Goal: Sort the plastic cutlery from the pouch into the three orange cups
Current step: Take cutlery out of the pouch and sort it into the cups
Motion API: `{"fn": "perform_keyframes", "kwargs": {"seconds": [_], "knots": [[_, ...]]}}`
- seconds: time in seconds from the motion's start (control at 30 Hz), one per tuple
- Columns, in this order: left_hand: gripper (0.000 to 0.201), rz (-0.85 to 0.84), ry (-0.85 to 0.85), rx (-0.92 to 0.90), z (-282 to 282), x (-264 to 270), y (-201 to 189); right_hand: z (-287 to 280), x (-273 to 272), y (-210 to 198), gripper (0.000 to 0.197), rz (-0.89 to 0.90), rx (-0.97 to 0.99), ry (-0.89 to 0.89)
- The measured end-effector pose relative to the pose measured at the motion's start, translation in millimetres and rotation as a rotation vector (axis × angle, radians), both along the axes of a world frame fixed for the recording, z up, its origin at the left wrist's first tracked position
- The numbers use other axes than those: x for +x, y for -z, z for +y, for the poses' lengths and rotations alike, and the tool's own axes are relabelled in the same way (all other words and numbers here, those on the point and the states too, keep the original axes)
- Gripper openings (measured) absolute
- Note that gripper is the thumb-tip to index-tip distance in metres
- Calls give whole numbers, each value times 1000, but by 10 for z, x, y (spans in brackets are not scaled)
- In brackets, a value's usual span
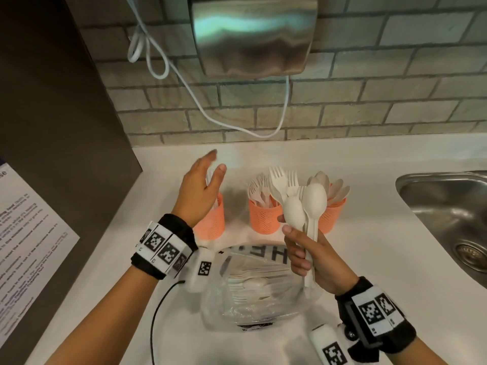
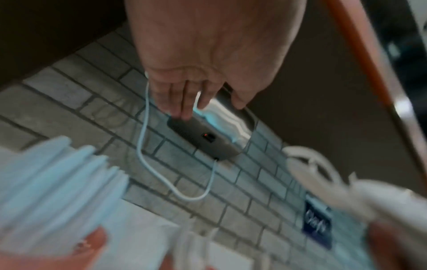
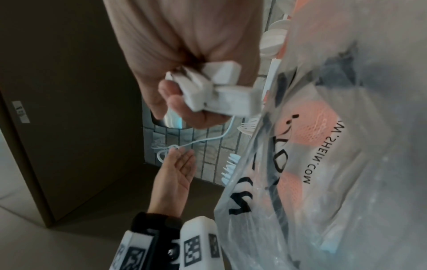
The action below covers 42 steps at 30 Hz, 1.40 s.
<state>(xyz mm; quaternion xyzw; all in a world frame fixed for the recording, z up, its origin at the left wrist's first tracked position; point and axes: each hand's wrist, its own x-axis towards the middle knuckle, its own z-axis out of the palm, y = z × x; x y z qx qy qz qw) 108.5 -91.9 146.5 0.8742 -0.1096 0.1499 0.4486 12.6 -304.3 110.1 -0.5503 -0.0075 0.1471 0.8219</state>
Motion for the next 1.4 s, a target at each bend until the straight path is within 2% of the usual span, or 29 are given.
{"fn": "perform_keyframes", "kwargs": {"seconds": [0.1, 0.23, 0.33, 0.5, 0.57, 0.6, 0.7, 0.73, 0.8, 0.9, 1.1, 1.23, 1.4], "knots": [[22, 182, 178, -318, -209, -276, -60, 9, 7, 17, 21, 28, 92, -30], [18, 370, 271, -431, -520, -531, 43, 12, -4, 41, 22, 54, 194, -126], [16, 440, 316, -488, -707, -633, 84, 8, -31, 44, 18, 50, 202, -208], [15, 403, 212, -516, -857, -626, 142, -11, -77, 61, 30, 15, 99, -155], [18, 360, 153, -490, -898, -612, 181, -20, -99, 70, 24, -34, 20, -100], [17, 309, 120, -467, -916, -617, 189, -21, -108, 80, 19, -66, -35, -61], [33, 98, 10, -411, -957, -642, 224, -27, -114, 156, 13, -162, -227, 78], [31, 66, 1, -390, -966, -641, 233, -30, -111, 186, 13, -186, -287, 120], [22, 85, 6, -319, -991, -643, 250, -36, -100, 253, 12, -221, -392, 175], [21, 124, -19, -267, -1025, -610, 299, -40, -94, 316, 10, -255, -486, 187], [23, 171, -139, -259, -1020, -497, 312, -54, -106, 308, 20, -288, -486, 95], [13, 267, -107, -318, -1018, -468, 275, -61, -114, 271, 11, -267, -428, 37], [22, 275, -70, -457, -1000, -417, 198, -108, -109, 290, 12, -195, -293, -27]]}}
